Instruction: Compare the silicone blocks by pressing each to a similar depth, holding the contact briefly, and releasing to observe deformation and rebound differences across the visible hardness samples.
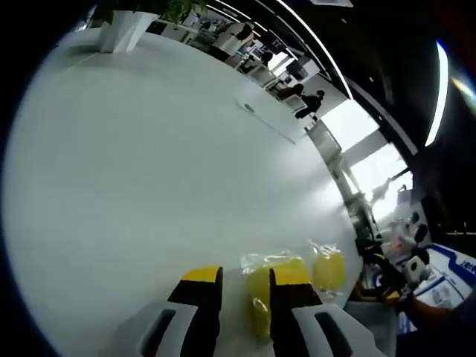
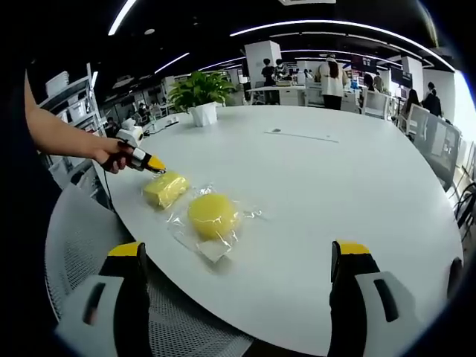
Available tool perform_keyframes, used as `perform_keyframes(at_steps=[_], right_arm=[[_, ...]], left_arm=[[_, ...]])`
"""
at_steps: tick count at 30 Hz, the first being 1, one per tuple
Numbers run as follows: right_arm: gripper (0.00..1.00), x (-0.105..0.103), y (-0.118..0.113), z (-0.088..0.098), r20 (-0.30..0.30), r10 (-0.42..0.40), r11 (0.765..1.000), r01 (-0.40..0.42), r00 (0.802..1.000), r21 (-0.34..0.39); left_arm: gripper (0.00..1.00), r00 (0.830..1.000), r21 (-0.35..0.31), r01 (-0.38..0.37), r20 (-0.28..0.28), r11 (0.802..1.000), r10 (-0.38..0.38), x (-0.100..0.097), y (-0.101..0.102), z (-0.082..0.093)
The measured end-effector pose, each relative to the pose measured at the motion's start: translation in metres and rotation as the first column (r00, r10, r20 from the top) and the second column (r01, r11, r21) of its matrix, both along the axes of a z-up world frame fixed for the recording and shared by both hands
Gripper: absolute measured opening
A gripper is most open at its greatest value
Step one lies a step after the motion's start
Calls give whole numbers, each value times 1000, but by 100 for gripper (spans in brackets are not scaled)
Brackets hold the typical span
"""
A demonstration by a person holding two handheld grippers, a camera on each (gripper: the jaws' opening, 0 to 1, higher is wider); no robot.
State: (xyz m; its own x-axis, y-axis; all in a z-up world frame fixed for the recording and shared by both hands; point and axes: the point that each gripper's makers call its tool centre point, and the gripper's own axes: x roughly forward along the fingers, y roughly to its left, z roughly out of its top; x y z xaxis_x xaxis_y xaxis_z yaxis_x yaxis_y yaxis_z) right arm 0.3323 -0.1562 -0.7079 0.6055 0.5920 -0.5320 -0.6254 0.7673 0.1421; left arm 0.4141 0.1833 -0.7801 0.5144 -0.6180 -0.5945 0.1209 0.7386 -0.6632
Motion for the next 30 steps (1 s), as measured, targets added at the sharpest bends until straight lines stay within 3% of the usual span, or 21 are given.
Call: perform_keyframes(at_steps=[3,5,6,8,9,17,21,26,30], right_arm=[[96,0,0,-1,1,6,1000,-6,1000,-12],[96,0,-1,-2,0,3,1000,-3,1000,-11],[96,0,-1,-2,-1,2,1000,-2,1000,-10],[96,0,-2,-2,-1,1,1000,-1,1000,-8],[96,0,-2,-2,-3,0,1000,0,1000,-8],[96,1,-3,-3,-6,-1,1000,1,1000,-4],[96,0,-2,-3,-5,5,1000,-5,1000,-7],[96,1,-2,-1,2,5,1000,-5,1000,-11],[96,2,-2,-2,2,15,1000,-14,1000,-22]], left_arm=[[21,1000,-3,21,-15,1000,-21,-3,-8,-3],[12,999,35,35,25,999,-36,-1,-9,-2],[4,1000,37,26,11,999,-26,-1,-7,-3],[0,998,-27,-29,-61,999,27,-3,-9,-3],[0,995,-30,-51,-82,998,49,-3,-8,-5],[0,994,-25,-47,-97,999,44,-6,-5,-6],[0,996,-6,-30,-84,1000,30,-7,-6,-5],[0,989,-46,-73,-129,996,67,-7,-7,-4],[0,990,-54,-86,-119,995,79,-6,-7,0]])
